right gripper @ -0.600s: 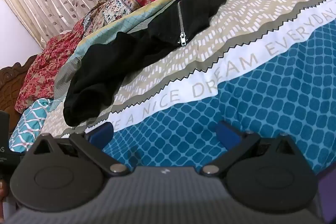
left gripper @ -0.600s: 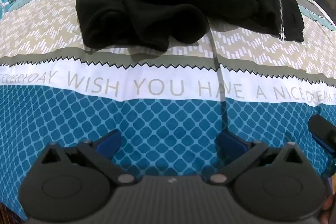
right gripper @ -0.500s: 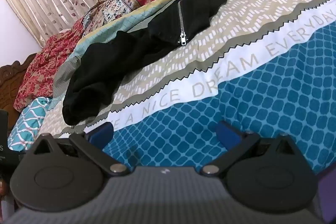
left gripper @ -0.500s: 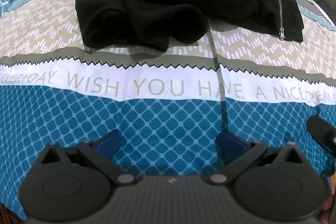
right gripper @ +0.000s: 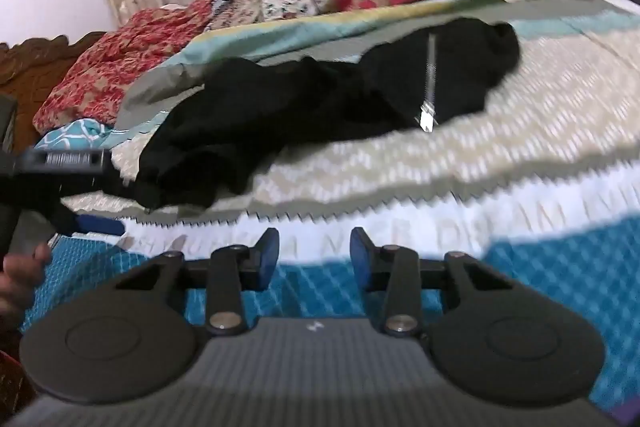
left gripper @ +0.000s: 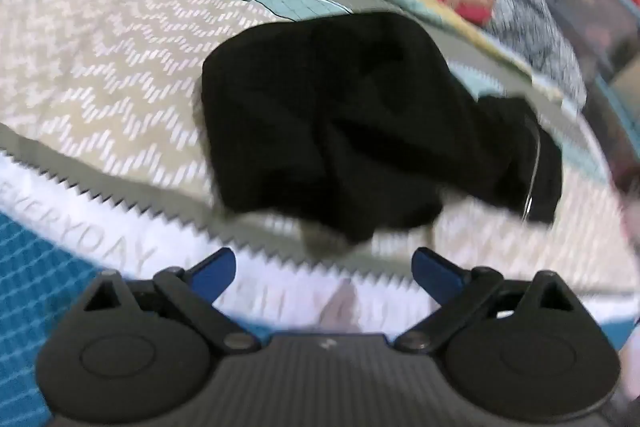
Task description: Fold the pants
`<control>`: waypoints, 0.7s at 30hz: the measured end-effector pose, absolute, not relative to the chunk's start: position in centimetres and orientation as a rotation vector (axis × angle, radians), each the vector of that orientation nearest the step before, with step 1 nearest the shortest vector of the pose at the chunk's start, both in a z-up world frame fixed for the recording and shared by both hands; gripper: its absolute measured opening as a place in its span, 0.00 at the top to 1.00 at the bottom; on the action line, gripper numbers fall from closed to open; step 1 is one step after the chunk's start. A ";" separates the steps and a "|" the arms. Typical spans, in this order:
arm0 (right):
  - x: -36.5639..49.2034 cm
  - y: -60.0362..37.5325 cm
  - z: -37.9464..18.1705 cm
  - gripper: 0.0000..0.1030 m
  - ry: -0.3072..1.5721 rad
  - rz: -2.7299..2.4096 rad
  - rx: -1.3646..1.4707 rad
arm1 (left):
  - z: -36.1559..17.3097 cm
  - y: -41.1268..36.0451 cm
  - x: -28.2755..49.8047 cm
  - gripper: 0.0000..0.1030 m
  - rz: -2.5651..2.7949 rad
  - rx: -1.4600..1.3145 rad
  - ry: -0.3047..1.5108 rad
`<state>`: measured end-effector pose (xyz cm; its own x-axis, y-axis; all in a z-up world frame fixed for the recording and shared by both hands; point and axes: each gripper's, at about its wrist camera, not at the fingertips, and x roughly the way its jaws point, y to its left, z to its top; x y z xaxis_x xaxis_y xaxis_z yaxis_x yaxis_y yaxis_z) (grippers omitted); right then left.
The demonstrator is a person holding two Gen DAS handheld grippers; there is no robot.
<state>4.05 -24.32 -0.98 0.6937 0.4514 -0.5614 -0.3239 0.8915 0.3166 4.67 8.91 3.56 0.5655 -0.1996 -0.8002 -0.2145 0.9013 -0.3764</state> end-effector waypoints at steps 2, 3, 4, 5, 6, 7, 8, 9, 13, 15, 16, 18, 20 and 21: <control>5.6 -24.0 -0.7 0.58 0.676 0.431 0.173 | 2.7 10.4 6.3 0.05 0.021 -0.569 0.983; 6.6 -23.9 -0.7 0.58 0.677 0.436 0.156 | 2.3 10.8 7.0 0.05 0.028 -0.609 0.987; 7.4 -23.7 -0.6 0.58 0.682 0.440 0.145 | 1.7 11.4 7.8 0.14 0.029 -0.644 0.994; 8.3 -23.5 -0.6 0.58 0.688 0.446 0.137 | 1.3 11.7 8.5 0.26 0.039 -0.674 1.003; 9.4 -23.5 -0.6 0.57 0.697 0.451 0.145 | 1.1 11.9 9.3 0.64 0.043 -0.689 1.009; 10.1 -23.7 -0.9 0.57 0.703 0.450 0.160 | 1.3 12.1 9.9 0.84 0.038 -0.694 1.015; 11.3 -23.9 -1.2 0.57 0.722 0.439 0.187 | 1.8 12.5 10.8 0.84 0.032 -0.703 1.004; 12.2 -24.1 -1.3 0.57 0.733 0.424 0.207 | 2.6 12.8 11.4 0.85 0.028 -0.698 0.970; 15.1 -24.5 -2.2 0.56 0.762 0.380 0.267 | 8.9 11.1 14.9 0.86 0.001 -0.501 0.799; 15.8 -25.1 -2.7 0.56 0.793 0.379 0.371 | 12.3 9.6 16.8 0.86 -0.001 -0.400 0.707; 15.9 -25.4 -3.0 0.56 0.806 0.367 0.425 | 13.7 9.0 17.5 0.86 0.013 -0.366 0.648; 15.9 -26.3 -3.9 0.57 0.812 0.335 0.550 | 15.7 8.2 18.8 0.80 0.064 -0.334 0.547; 15.6 -26.9 -4.3 0.57 0.798 0.319 0.633 | 16.6 7.7 19.5 0.45 0.133 -0.322 0.518; 15.5 -27.1 -4.4 0.57 0.796 0.314 0.664 | 16.4 7.5 19.3 0.13 0.156 -0.323 0.523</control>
<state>15.49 -27.08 -4.36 0.6686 0.4953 -0.5547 -0.0162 0.7555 0.6550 19.32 7.53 16.35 0.8561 0.0646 -0.5127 -0.2278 0.9377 -0.2622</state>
